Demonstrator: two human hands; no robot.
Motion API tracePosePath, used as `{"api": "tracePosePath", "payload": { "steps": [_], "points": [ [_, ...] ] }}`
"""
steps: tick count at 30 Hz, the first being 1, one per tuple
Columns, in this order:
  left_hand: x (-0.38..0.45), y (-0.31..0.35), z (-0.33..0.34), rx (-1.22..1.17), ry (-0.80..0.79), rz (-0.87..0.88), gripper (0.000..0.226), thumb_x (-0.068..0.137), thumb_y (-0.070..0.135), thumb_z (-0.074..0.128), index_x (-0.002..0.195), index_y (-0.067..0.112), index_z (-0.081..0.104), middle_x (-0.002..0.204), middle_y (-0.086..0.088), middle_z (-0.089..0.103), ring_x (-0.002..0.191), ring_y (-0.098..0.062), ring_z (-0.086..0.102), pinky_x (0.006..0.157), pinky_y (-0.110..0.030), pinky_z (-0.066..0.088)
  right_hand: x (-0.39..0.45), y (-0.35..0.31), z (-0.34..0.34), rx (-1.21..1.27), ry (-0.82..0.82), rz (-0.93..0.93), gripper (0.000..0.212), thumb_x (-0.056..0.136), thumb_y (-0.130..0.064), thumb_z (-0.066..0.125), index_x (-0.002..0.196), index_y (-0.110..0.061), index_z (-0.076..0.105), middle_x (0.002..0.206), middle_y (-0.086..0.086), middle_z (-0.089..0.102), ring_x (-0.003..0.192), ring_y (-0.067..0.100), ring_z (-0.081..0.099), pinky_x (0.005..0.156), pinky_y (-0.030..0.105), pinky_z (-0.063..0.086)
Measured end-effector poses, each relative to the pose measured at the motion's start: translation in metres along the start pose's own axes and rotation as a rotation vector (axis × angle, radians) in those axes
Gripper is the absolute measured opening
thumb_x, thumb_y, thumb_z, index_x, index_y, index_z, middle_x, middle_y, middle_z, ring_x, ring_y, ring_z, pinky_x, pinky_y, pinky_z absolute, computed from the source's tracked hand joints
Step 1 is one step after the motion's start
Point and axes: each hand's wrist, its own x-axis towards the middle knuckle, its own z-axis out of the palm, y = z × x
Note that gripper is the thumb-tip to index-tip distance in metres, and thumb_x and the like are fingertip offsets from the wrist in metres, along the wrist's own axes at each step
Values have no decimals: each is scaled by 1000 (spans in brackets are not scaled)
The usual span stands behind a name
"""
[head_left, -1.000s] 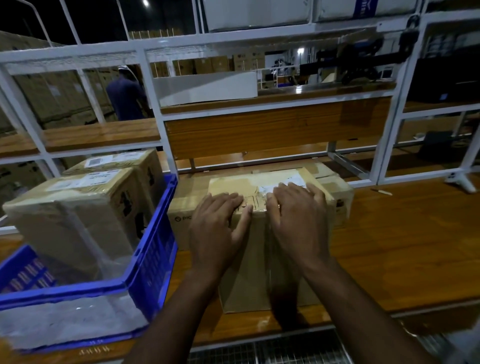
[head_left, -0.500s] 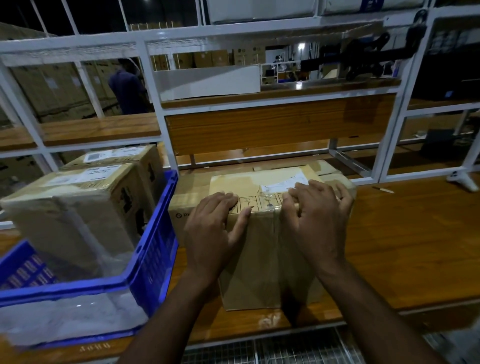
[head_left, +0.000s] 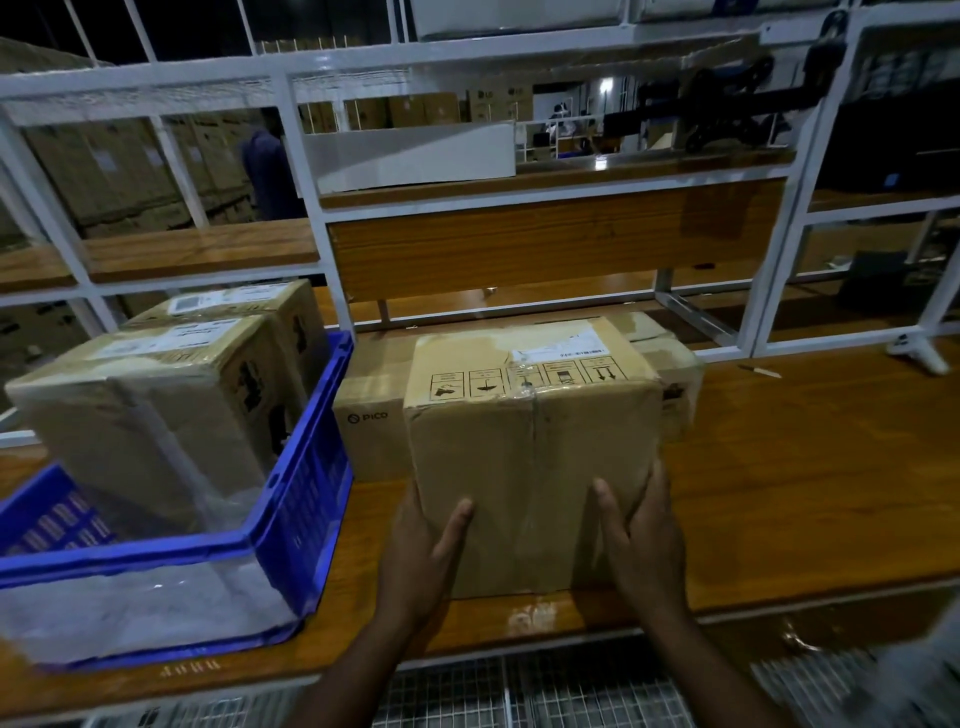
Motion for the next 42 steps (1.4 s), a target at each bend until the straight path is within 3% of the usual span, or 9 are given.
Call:
{"api": "tracePosePath", "payload": {
  "steps": [4,10,13,19,23,29,33,37,42],
  "points": [
    [-17,-30,9,-99,-201,-216,84,74,85,57,135,28,55,120,13,70,107,-2,67,82,-15,54,-12,44,-1,-2,-227,161,82,83,-75,54,140,-16,46,132,3,62,121,25,59,96,31,47],
    [-26,-30,12,-36,-204,-243,46,93,57,61,132,31,55,122,20,66,110,3,64,82,-6,48,-14,52,-9,53,-344,201,69,86,-52,68,144,-24,40,122,-12,58,106,7,56,80,16,43],
    [-35,-28,12,-29,-147,-237,50,95,52,61,138,29,49,126,22,61,111,14,59,86,-3,44,-13,50,-12,36,-327,166,65,83,-56,67,137,-26,47,117,-12,61,106,10,60,74,15,44],
    [-54,-13,10,-74,-67,-233,61,88,66,58,140,38,44,127,23,59,117,4,59,85,-9,46,-21,44,-20,51,-266,116,84,73,-83,56,135,-27,49,125,-5,61,112,15,59,89,39,54],
    [-67,8,0,-113,-25,-180,33,92,51,61,123,46,49,122,26,60,114,8,59,83,-8,48,-26,23,-27,78,-200,87,73,80,-70,61,136,-24,51,128,-2,60,117,18,57,96,40,52],
    [-91,28,-24,-177,41,-97,57,79,75,54,127,47,44,134,16,55,121,1,55,95,-20,47,-41,-22,-44,201,-105,32,62,84,-72,56,131,-30,56,119,-7,65,110,12,62,88,42,57],
    [-106,53,-41,-266,69,-9,69,80,84,46,134,42,44,136,12,56,123,1,55,99,-20,46,-45,-64,-58,330,-81,-24,57,87,-62,51,135,-33,50,120,-9,64,109,11,63,80,36,57],
    [-109,68,-53,-298,118,77,80,85,85,40,142,29,44,140,5,54,131,-13,52,108,-42,45,-48,-105,-68,455,61,-96,60,89,-54,54,135,-20,39,124,-11,55,106,-11,57,76,16,52],
    [-106,85,-61,-319,139,146,73,89,80,40,140,28,45,133,0,56,124,-24,56,94,-45,53,-51,-136,-72,480,148,-176,50,91,-40,60,128,-17,33,115,-14,54,99,-10,60,71,15,54]
  ]
}}
